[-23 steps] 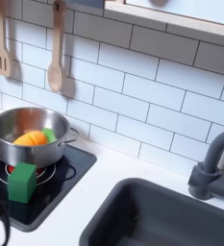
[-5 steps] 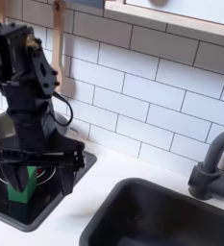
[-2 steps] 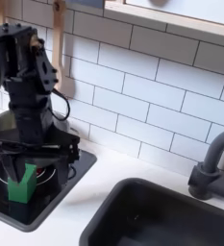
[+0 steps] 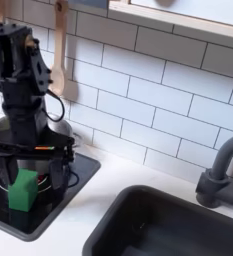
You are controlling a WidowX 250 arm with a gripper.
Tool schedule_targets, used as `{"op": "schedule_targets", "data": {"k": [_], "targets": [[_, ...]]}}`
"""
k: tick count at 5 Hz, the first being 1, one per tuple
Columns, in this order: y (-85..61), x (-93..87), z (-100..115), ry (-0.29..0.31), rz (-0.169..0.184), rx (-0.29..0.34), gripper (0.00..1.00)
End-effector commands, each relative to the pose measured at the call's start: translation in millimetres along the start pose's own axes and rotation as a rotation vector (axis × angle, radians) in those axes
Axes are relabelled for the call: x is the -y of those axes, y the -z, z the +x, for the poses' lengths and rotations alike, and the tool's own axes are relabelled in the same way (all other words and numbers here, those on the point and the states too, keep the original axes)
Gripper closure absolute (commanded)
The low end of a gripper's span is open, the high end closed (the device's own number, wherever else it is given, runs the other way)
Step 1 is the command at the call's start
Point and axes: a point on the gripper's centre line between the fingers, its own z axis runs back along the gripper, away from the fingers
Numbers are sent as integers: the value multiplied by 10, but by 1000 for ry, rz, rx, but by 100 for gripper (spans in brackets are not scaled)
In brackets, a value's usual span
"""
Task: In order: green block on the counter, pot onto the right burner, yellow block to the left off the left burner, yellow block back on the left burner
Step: 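Put the green block on the counter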
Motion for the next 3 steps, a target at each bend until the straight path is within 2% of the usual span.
{"op": "schedule_targets", "data": {"k": [1, 3], "targets": [[56, -93, 25, -8, 27, -9, 0], [64, -170, 44, -8, 47, 2, 0]]}}
